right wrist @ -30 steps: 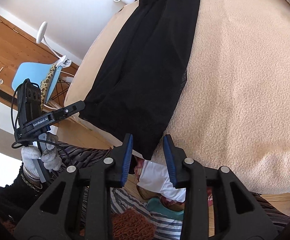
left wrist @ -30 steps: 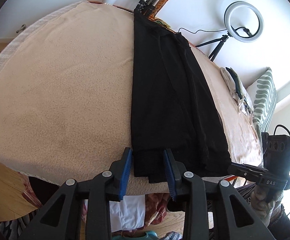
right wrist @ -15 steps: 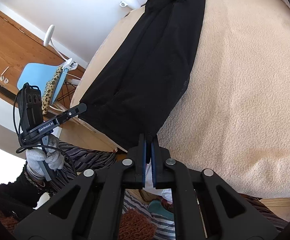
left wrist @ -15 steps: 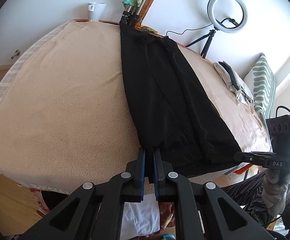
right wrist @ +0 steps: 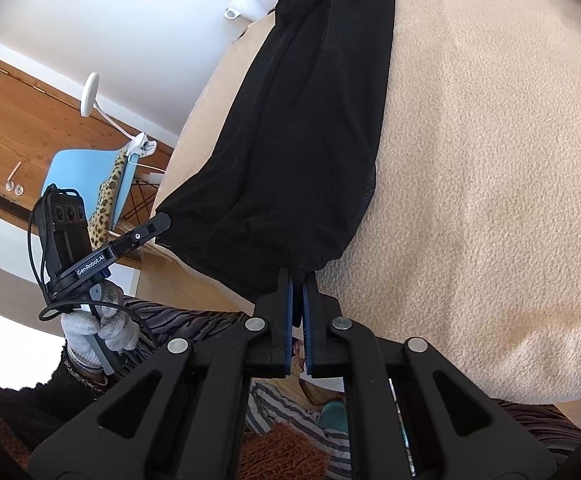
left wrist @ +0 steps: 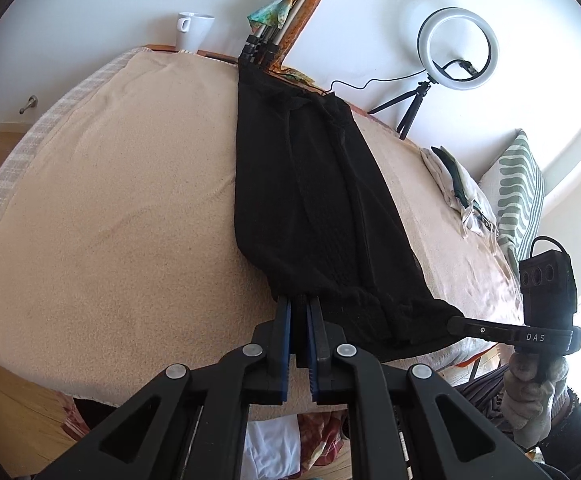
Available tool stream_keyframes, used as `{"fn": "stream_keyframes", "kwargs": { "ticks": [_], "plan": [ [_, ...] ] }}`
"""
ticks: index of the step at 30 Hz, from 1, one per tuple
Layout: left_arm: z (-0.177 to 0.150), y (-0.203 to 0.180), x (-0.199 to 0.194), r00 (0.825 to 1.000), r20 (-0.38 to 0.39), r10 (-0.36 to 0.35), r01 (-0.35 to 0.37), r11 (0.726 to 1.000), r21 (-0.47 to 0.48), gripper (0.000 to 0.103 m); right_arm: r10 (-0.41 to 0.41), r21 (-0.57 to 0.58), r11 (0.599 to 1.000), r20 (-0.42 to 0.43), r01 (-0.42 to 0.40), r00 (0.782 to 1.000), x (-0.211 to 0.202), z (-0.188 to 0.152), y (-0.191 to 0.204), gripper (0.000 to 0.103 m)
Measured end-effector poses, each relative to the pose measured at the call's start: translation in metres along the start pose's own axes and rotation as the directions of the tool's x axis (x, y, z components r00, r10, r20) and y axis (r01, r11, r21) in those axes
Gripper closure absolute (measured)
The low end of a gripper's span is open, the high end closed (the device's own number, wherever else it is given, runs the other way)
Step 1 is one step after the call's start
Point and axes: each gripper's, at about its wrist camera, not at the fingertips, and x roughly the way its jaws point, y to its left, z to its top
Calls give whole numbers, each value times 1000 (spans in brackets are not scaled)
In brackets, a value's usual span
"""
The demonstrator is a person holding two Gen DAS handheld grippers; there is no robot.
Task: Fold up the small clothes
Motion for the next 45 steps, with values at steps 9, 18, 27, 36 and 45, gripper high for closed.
{"fn": "stream_keyframes", "kwargs": {
  "ticks": [9,18,27,36,45],
  "plan": [
    [43,-8,10,1000,29,-10,10,1000,16,99,10,-16,1000,65,-9,998,-12,46,1,98],
    [89,-5,38,1000,1,3,-3,999,34,99,-18,-7,1000,74,19,997,3,94,-9,98],
    [117,11,68,999,-42,9,-9,1000,2,99,-27,23,999,69,25,997,19,122,-21,98],
    [129,26,83,998,-58,37,-40,998,-46,77,-26,71,997,59,22,998,33,136,-38,97],
    [117,30,60,999,-37,37,-35,999,40,79,-78,-5,997,94,79,992,11,135,-31,85]
  ]
}}
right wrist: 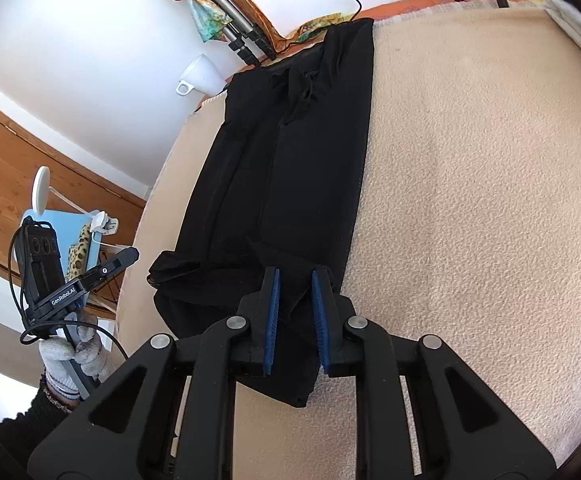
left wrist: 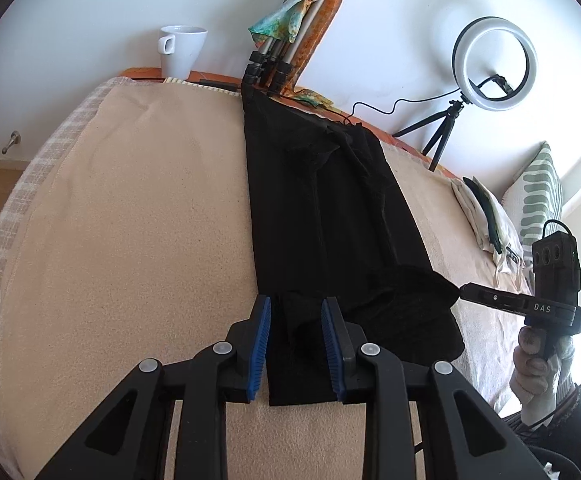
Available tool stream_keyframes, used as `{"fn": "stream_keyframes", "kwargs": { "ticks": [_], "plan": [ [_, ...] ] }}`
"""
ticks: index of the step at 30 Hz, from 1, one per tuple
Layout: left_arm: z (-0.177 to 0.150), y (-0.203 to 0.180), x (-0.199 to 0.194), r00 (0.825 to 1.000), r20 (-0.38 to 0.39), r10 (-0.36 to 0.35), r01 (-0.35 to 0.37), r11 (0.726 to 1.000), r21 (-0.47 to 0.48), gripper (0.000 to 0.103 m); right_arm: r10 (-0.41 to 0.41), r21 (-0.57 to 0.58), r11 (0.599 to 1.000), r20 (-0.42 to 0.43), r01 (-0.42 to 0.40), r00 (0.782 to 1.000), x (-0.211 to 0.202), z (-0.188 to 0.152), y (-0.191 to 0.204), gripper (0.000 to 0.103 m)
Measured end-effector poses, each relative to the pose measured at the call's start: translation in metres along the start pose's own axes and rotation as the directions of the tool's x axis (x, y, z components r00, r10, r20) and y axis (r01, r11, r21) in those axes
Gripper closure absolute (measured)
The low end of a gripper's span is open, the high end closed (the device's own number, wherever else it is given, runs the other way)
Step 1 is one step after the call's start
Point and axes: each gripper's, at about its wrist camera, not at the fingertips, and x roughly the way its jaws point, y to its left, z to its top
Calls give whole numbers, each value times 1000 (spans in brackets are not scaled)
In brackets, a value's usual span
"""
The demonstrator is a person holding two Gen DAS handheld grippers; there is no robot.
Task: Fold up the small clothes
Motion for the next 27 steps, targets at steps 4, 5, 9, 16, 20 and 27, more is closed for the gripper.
{"fn": "stream_keyframes", "kwargs": {
  "ticks": [4,5,9,16,20,27],
  "plan": [
    [-15,3,2,996,-69,-55,55,998,-2,83,42,-71,996,-61,-47,997,5,-8,8,85],
    [-18,2,4,995,-84,-55,56,998,8,84,48,-83,995,-81,-55,996,9,-10,10,85],
    [-22,-11,15,992,-125,-32,41,997,72,85,19,-154,987,-139,-40,990,27,-13,25,85],
    [-11,-13,41,985,-170,-3,19,996,92,85,-36,-214,977,-178,-3,983,47,-6,34,85],
    [12,-13,52,990,-136,23,-10,995,96,85,-44,-193,981,-129,18,991,48,9,34,85],
    [29,0,46,995,-49,90,-84,991,102,81,-122,-129,984,16,123,992,22,41,19,85]
  ]
}}
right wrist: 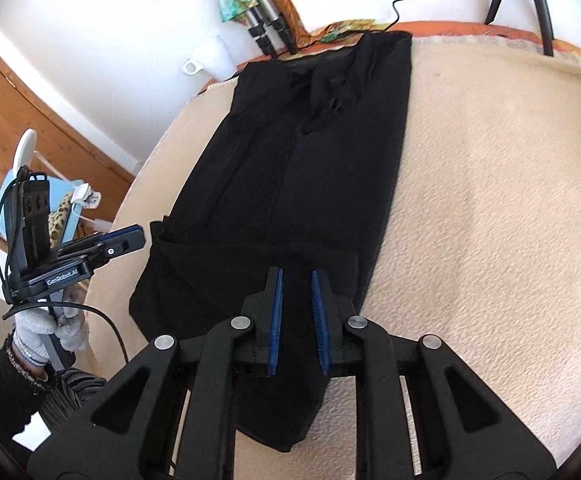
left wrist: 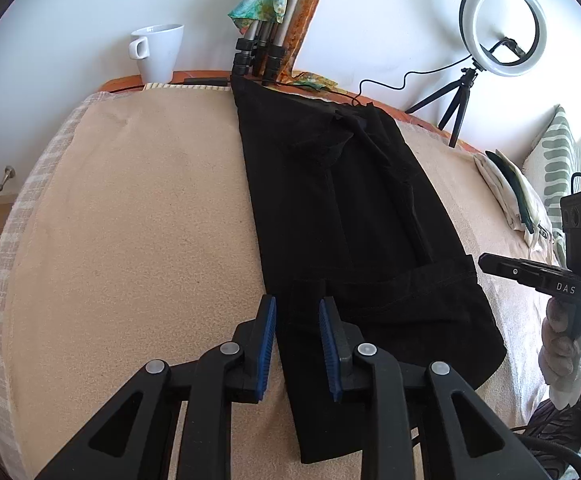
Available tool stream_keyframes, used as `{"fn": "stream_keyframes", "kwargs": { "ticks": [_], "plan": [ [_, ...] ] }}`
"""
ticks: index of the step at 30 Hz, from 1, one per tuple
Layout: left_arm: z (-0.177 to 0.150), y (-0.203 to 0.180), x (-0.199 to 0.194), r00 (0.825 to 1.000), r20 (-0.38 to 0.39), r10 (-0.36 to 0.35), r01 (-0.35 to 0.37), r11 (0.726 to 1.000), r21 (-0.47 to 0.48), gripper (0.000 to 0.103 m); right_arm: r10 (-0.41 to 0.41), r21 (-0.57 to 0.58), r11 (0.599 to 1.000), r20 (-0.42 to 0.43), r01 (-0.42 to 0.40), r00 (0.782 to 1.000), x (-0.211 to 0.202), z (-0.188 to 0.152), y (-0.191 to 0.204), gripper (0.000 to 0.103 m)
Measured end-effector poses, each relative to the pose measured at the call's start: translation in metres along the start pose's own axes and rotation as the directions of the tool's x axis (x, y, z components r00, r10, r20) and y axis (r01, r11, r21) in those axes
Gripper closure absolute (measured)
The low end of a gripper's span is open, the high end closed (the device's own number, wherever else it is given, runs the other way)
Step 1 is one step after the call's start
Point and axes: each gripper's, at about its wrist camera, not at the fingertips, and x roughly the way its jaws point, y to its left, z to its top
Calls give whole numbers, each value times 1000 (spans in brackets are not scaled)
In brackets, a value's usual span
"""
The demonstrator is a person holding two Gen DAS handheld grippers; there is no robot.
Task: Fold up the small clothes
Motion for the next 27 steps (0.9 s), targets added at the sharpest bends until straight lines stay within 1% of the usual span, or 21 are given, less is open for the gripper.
{"fn": "stream_keyframes", "kwargs": {
  "ticks": [2,4,6,9,10,12,16,18,20,21,22,23,24,27],
  "plan": [
    [-2,5,4,1000,-14,-2,2,1000,-1,81,10,13,1000,0,-10,1000,-2,2,-6,85],
    [-4,6,8,1000,-26,-16,16,1000,-4,74,8,12,1000,-5,-8,1000,-2,1,-9,85],
    [-3,5,12,999,-40,-29,29,1000,4,72,-3,2,1000,-21,3,1000,2,0,-5,85],
    [1,1,16,999,-33,-13,14,1000,23,75,-28,-2,1000,-37,28,999,10,-3,-5,80],
    [3,0,17,999,-30,-18,19,999,26,75,-28,-1,1000,-40,28,999,11,-2,-5,80],
    [6,-3,18,999,-30,-29,30,999,39,82,-25,-4,1000,-42,24,999,12,-2,-6,80],
    [10,-7,23,998,-46,-49,52,998,47,86,-29,-4,1000,-45,29,999,15,0,-6,80],
    [10,-10,24,998,-50,-42,45,997,62,90,-27,0,1000,-48,27,998,15,0,-6,80],
    [9,-11,23,998,-44,-33,36,997,68,90,-51,-4,999,-50,51,997,15,0,-6,79],
    [9,-10,22,999,-41,-34,36,997,63,90,-66,-7,998,-50,66,997,15,0,-6,76],
    [10,-8,21,999,-37,-38,40,998,54,90,-70,-7,998,-49,70,996,15,0,-7,67],
    [10,-6,19,999,-34,-40,41,998,44,87,-71,-1,997,-44,72,996,15,0,-8,63],
    [11,-4,18,998,-35,-46,47,998,34,82,-66,1,998,-41,66,997,15,0,-8,62],
    [11,-1,17,998,-33,-55,56,998,26,81,-67,-23,998,-36,66,997,16,-1,-4,63]
  ]
}}
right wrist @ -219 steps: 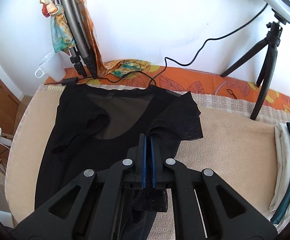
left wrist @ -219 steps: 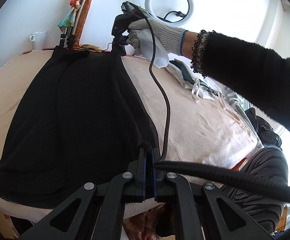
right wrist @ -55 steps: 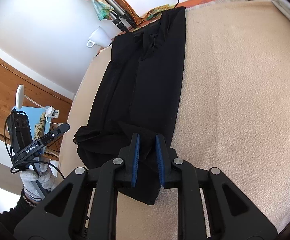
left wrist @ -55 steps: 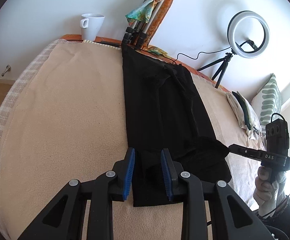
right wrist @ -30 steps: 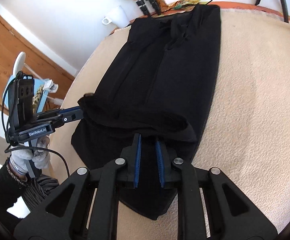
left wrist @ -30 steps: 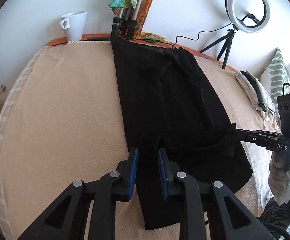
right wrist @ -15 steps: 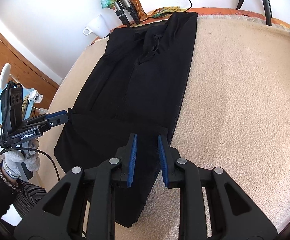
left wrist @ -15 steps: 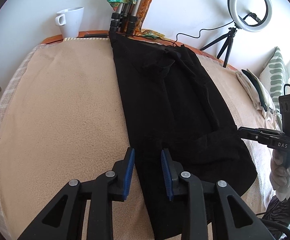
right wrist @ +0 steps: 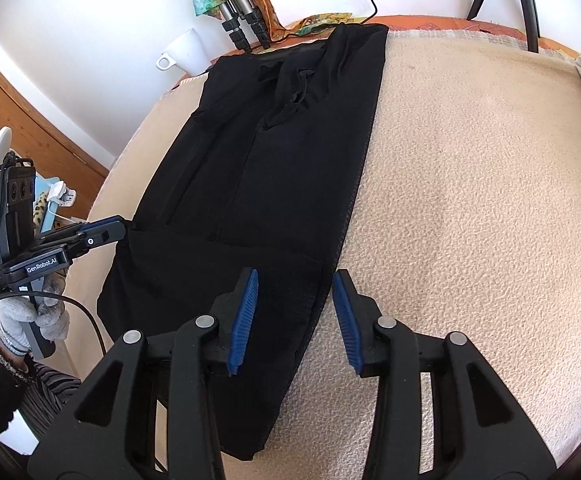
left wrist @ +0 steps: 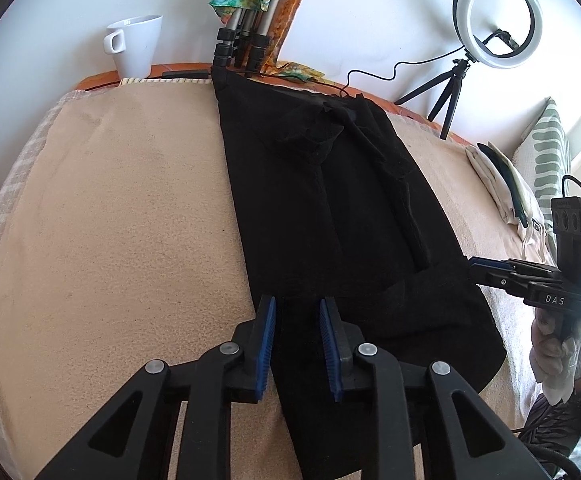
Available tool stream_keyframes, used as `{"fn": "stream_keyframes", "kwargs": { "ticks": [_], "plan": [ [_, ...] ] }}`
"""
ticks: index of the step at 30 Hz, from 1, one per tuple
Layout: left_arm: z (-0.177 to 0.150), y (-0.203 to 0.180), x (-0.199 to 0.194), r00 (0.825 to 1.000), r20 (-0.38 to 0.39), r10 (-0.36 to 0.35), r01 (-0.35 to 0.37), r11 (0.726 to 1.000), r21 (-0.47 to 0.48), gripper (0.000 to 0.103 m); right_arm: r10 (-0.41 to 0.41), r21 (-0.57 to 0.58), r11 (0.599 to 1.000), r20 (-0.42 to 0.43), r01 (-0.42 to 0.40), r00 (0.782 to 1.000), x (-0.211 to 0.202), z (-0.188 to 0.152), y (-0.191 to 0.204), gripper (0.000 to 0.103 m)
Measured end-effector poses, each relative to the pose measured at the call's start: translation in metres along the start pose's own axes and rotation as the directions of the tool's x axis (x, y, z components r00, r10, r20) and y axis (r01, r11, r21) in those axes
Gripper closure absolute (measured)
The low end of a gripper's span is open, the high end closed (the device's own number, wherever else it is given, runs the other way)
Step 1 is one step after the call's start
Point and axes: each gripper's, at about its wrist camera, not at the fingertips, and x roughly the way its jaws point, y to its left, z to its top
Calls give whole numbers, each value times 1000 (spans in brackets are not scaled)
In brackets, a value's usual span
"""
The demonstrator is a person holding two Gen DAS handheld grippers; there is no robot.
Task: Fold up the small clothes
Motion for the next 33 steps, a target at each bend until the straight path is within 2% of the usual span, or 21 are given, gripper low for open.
{"fn": "stream_keyframes", "kwargs": {
  "ticks": [2,3,4,5,7,10,13,17,19,24,26,29,30,31,33],
  "plan": [
    [0,1,4,1000,-11,-17,17,1000,-10,82,-3,-30,1000,-1,3,1000,1,-1,5,76],
    [-1,2,7,999,-21,-29,29,999,-19,85,-17,-48,999,-2,17,1000,2,-1,9,89],
    [-1,2,10,999,-32,-35,35,999,-20,86,-30,-69,997,2,30,1000,2,-2,12,92],
    [-1,0,11,999,-32,-29,29,1000,-11,95,-35,-88,996,7,35,999,1,-2,16,93],
    [0,-6,9,1000,-8,13,-13,1000,14,100,-44,-101,994,24,46,999,-1,-3,19,97],
    [5,-5,2,998,48,41,-41,999,-12,100,-61,-86,994,54,65,997,-7,0,16,97],
    [8,-1,5,997,41,72,-72,997,-11,100,-46,-54,997,52,49,998,-8,1,9,97],
    [5,-1,1,994,53,100,-100,995,-4,88,-64,-45,997,42,66,997,-7,2,6,95],
    [5,-3,-3,993,67,96,-96,995,-2,86,-83,-30,996,56,85,995,-12,3,3,94],
    [11,-8,-11,991,107,84,-85,996,8,75,-44,35,999,78,42,996,-22,9,-9,93],
    [18,-9,-12,990,113,82,-84,996,10,74,-43,48,998,97,39,994,-27,13,-10,93],
    [30,-7,-16,989,129,72,-72,997,-5,69,-30,69,997,125,22,992,-36,20,-13,85],
    [34,-5,-17,989,134,70,-69,998,-11,69,-28,79,997,138,17,990,-39,22,-14,78],
    [39,-3,-18,988,138,69,-68,998,-14,69,-27,89,996,150,13,988,-41,25,-16,75],
    [50,1,-18,986,148,71,-69,997,-21,68,-15,102,995,158,-1,987,-44,31,-19,75]
  ]
}}
